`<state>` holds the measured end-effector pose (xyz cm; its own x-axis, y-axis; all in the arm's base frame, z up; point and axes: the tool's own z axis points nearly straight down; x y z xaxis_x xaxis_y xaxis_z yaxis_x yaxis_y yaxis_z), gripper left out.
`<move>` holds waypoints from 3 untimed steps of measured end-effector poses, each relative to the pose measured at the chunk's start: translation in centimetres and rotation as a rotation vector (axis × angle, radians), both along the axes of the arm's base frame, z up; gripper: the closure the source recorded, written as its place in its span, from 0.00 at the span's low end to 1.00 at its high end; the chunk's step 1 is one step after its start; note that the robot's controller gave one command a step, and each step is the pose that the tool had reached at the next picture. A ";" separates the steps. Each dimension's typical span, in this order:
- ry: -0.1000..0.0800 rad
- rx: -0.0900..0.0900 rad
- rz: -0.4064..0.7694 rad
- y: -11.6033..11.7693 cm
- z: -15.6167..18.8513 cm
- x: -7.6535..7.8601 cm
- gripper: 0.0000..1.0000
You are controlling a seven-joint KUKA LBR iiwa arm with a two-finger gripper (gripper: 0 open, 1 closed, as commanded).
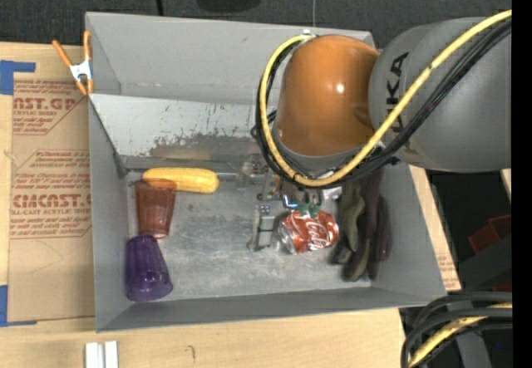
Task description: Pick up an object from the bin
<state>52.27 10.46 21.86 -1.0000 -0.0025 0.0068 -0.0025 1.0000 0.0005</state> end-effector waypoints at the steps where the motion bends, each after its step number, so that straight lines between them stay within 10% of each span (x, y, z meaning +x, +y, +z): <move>1: -0.008 0.001 -0.002 -0.1 0.5 0.2 0.00; 2: -0.012 0.001 -0.109 1.8 -5.0 2.1 0.00; 3: -0.009 0.000 0.042 2.6 -6.4 6.3 0.00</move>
Offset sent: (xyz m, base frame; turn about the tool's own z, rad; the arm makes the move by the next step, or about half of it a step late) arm 0.0502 0.0496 -0.1486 0.2880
